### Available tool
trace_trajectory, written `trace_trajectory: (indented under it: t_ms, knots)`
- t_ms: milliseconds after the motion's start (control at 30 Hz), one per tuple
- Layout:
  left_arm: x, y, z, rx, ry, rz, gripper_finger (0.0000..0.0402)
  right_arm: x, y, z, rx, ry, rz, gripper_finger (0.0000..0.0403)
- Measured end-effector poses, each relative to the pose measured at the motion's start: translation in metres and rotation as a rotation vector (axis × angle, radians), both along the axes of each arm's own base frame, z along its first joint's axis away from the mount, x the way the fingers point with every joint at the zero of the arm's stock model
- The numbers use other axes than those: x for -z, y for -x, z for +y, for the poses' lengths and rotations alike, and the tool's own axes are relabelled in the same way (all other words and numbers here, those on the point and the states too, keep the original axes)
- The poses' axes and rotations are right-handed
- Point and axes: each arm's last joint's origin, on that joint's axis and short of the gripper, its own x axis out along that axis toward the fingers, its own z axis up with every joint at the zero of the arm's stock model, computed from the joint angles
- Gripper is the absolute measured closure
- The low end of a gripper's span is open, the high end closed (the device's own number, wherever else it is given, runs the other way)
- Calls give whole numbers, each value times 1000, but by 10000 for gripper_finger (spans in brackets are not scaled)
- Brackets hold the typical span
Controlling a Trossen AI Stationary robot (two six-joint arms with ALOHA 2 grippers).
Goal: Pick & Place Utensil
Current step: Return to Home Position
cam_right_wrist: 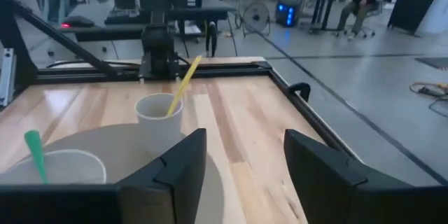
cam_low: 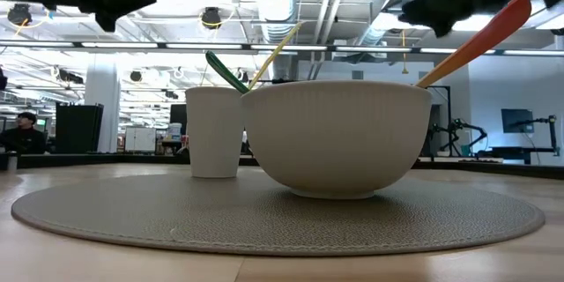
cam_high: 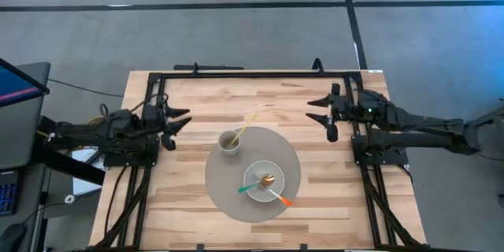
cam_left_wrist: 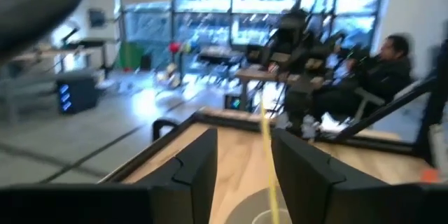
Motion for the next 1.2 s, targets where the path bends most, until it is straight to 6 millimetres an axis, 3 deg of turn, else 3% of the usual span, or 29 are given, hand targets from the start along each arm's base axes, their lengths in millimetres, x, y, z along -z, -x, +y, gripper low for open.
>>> trace_trajectory:
  t_ms: [233,567,867,1200]
  knots:
    - [20,8,0,23,-19,-99,276,48,21,9,-20,-65,-55,223]
    - [58,2,-1,43,-10,-80,280,83,46,17,-59,-24,-220,223]
    - [58,1,-1,48,5,-78,280,102,45,17,-56,-27,-127,232]
    - [61,-2,-1,48,4,-42,280,103,45,17,-58,-45,-129,232]
